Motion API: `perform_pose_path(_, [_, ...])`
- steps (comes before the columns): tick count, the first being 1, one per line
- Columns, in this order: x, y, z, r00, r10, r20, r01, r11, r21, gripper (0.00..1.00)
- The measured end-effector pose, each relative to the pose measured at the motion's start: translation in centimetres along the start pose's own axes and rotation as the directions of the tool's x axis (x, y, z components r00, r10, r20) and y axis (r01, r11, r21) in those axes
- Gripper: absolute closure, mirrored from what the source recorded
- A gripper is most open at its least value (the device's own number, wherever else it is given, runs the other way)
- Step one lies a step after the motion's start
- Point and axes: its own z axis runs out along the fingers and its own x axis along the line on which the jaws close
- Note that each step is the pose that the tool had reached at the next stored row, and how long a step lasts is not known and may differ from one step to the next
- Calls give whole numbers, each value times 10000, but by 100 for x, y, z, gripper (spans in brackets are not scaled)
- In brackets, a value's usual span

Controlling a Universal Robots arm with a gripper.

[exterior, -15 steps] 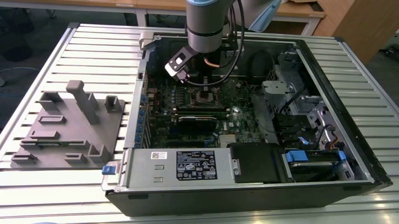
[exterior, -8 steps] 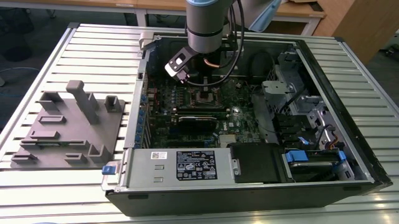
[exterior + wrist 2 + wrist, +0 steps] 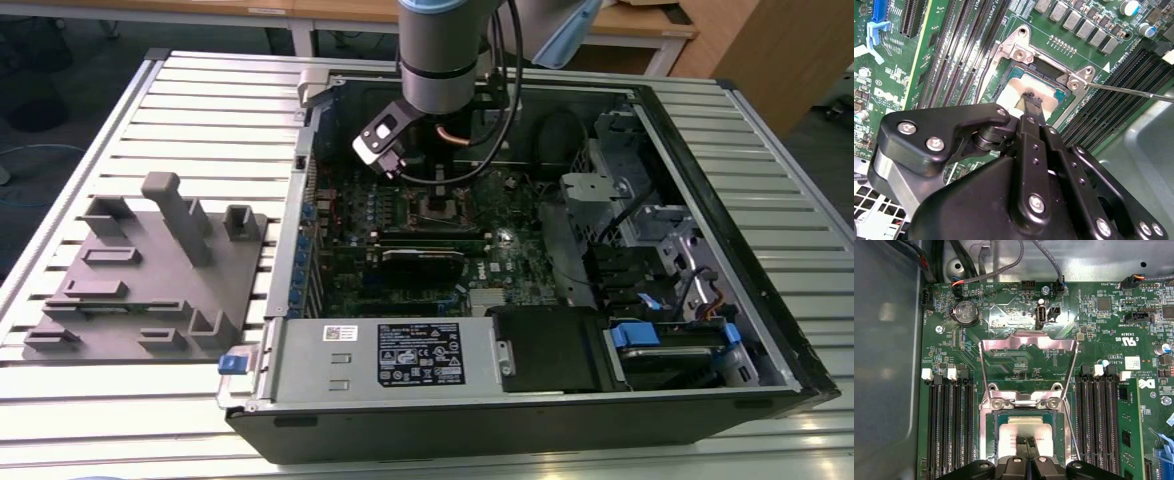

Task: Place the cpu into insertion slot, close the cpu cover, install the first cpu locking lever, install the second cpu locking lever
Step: 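Place the cpu into insertion slot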

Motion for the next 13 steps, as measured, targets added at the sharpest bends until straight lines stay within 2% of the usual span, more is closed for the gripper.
perform_pose_path(6, [8,7,-31,10000,3,-34,-3,10000,-21,89])
perform_pose_path(8, [5,8,-64,10000,2,-11,-2,10000,-7,89])
perform_pose_path(13, [6,15,-138,10000,1,-10,-1,10000,-7,89])
